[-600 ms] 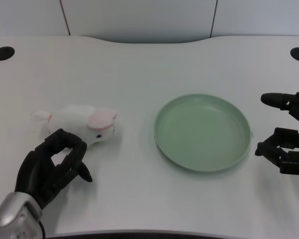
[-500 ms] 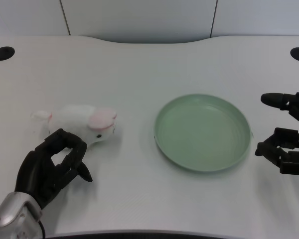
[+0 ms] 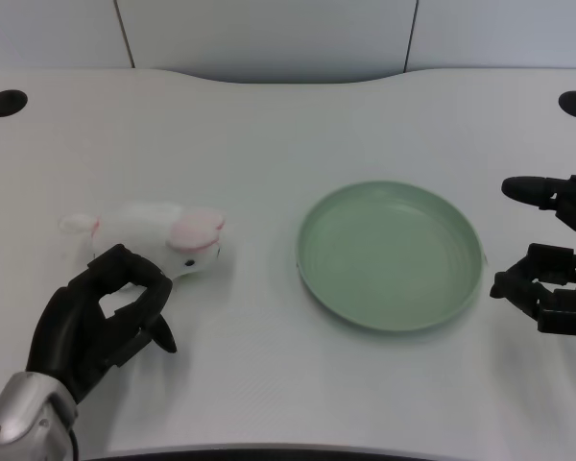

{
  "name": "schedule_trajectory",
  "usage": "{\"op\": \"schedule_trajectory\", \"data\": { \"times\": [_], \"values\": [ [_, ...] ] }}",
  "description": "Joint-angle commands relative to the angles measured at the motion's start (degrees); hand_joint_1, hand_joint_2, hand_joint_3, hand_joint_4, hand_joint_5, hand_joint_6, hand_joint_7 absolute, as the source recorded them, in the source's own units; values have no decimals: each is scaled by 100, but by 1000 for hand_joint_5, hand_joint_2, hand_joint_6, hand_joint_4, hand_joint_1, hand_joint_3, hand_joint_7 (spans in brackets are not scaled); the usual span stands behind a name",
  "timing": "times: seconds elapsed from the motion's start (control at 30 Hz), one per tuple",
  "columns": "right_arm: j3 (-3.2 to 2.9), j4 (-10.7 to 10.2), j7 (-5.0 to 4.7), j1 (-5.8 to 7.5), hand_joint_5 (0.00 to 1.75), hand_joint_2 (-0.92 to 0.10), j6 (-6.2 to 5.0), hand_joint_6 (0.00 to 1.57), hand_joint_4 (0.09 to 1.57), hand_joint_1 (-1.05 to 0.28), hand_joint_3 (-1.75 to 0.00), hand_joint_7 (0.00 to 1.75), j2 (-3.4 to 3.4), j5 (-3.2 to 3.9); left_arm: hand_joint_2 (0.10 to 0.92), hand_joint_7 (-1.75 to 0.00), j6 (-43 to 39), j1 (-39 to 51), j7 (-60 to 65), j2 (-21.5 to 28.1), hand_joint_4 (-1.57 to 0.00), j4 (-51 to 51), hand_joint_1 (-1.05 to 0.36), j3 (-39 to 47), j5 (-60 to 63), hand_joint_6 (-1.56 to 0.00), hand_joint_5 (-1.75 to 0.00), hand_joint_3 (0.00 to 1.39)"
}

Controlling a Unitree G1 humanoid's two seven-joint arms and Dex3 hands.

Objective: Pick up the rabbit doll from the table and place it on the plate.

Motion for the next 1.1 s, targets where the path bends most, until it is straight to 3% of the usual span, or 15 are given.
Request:
{"op": "schedule_trajectory", "data": {
  "times": [0.03,0.1,0.2,0.23,0.4,0.43,0.47,0.53,0.57,0.63,0.77,0.87,1.1],
  "values": [
    [22,49,-68,25,1024,-406,-129,976,1033,179,-799,772,-20,-110,921,-1702,-953,126,-80,440,-650,-386,-415,-251,622,-411,-1746,489],
    [38,135,-102,-7,1021,-393,-250,986,1068,171,-792,766,-12,-184,921,-1526,-1269,139,-95,614,-538,-663,-441,-347,845,-392,-1746,457],
    [51,88,-184,-13,1004,-392,-104,993,1086,167,-790,755,-7,-193,921,-1248,-1937,36,72,954,-484,-914,-435,-483,1431,-363,-1600,373],
    [49,123,-178,-23,991,-399,-122,993,1080,168,-787,749,-7,-183,921,-1141,-2135,-42,153,1139,-438,-1050,-434,-533,1754,-302,-1514,301],
    [60,87,-211,2,968,-412,-89,998,1076,186,-778,737,19,-194,921,-978,-2776,-318,637,1683,-110,-1346,-522,-643,2876,-159,-1300,154],
    [56,74,-176,11,966,-413,-107,999,1077,187,-777,736,32,-152,921,-973,-2779,-452,603,1871,-89,-1423,-527,-675,3040,-154,-1294,148],
    [51,73,-144,16,969,-412,-128,1003,1083,184,-776,737,44,-115,921,-800,-2775,-563,579,2027,-36,-1480,-592,-705,3176,-90,-935,117],
    [46,99,-106,12,971,-411,-169,1007,1088,179,-775,738,57,-88,921,-713,-2762,-810,562,2305,-9,-1500,-619,-784,3467,-50,-714,99],
    [44,121,-100,5,974,-408,-186,1012,1093,190,-779,739,58,-95,921,-596,-2758,-914,577,2402,-3,-1470,-649,-827,3590,-24,-497,77],
    [32,170,-85,-6,974,-409,-225,1019,1097,207,-790,739,69,-98,921,-489,-2665,-1125,544,2572,0,-1398,-685,-939,3792,-6,-343,68],
    [81,0,-235,33,964,-412,-46,1017,1093,199,-781,724,47,-257,921,-283,-2123,-1735,406,2825,1,-1088,-806,-1401,4499,1,-255,116],
    [65,1,-201,30,965,-416,-53,1021,1099,205,-771,719,61,-191,921,-249,-1919,-1995,400,2908,1,-908,-829,-1648,4735,1,-247,117],
    [34,42,-101,74,958,-417,-198,1030,1102,192,-768,706,9,-166,921,-166,-1359,-3434,-174,2653,0,908,-859,-2699,5254,0,-211,112]
  ]
}}
